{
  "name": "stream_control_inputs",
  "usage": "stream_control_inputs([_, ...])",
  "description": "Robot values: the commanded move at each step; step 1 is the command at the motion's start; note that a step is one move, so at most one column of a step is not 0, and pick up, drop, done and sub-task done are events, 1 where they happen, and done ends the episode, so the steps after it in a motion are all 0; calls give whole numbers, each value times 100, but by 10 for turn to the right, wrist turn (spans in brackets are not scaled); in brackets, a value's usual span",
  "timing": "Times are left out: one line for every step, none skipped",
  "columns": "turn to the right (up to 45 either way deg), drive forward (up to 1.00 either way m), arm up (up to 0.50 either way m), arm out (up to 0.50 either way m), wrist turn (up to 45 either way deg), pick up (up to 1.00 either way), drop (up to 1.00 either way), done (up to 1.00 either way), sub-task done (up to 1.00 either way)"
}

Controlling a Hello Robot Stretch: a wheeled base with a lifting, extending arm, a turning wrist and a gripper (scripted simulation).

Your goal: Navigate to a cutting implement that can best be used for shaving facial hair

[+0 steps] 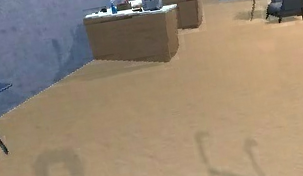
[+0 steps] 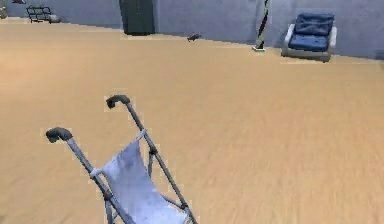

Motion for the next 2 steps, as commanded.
stream_control_inputs([0,100,0,0,0,0,0,0,0])
stream_control_inputs([0,100,0,0,0,0,0,0,0])
